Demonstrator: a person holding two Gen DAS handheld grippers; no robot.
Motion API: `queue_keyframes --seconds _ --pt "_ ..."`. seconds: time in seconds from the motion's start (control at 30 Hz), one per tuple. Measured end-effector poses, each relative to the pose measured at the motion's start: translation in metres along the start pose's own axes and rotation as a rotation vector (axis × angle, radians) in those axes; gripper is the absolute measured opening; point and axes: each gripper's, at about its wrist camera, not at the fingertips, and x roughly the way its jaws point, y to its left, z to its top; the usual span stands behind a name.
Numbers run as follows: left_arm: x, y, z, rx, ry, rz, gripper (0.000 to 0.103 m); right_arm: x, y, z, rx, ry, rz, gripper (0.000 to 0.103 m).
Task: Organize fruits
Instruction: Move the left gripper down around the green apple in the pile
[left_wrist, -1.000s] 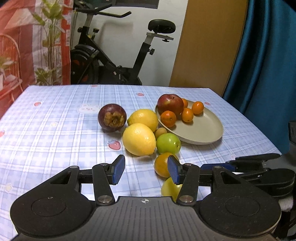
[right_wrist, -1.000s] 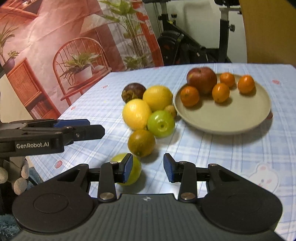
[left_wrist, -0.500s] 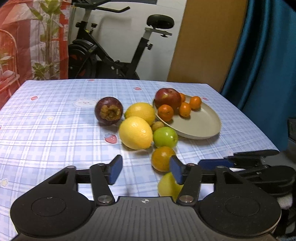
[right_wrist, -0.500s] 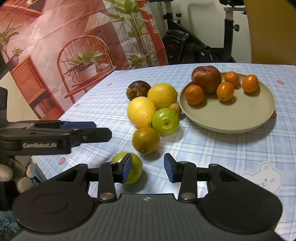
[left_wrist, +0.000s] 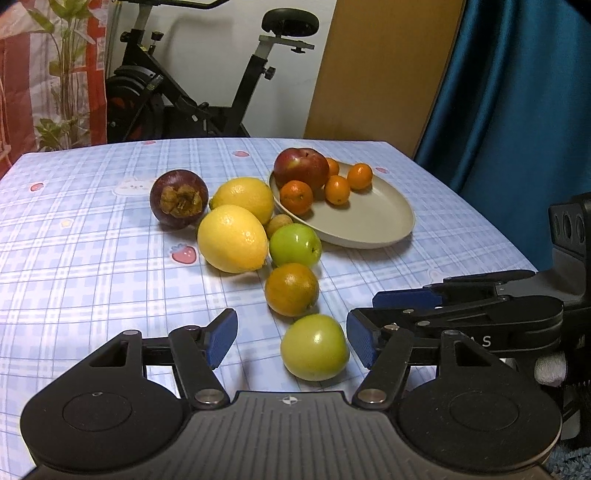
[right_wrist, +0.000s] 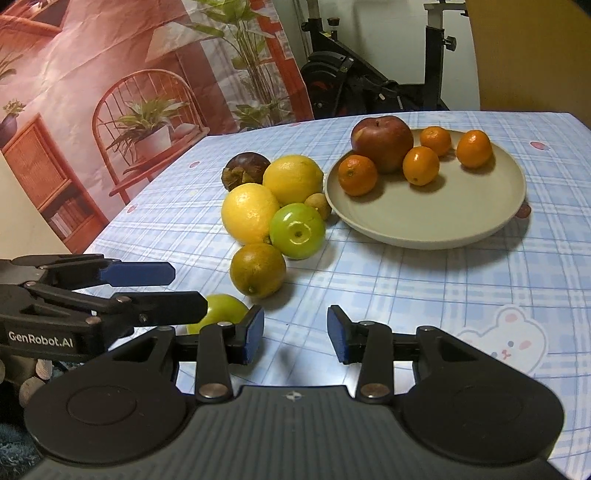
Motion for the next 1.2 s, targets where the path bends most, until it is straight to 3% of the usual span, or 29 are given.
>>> queue_keyframes --seconds 0.43,0.67,1.2 --pt "0.008 -0.004 -0.006 0.016 0.03 -0.004 0.067 -0.001 -0.003 -0.001 0.014 -0.006 -0.018 0.041" --pt "0.007 -0.002 -0.005 -0.013 0.016 0.002 0.061 -0.001 -0.002 -0.001 0.012 -0.005 -0.016 0.041" --pt "0.001 0.008 -0.001 -0.06 -0.021 0.063 0.062 0.0 -0.001 -0.001 0.009 -0.001 -0.011 0.041"
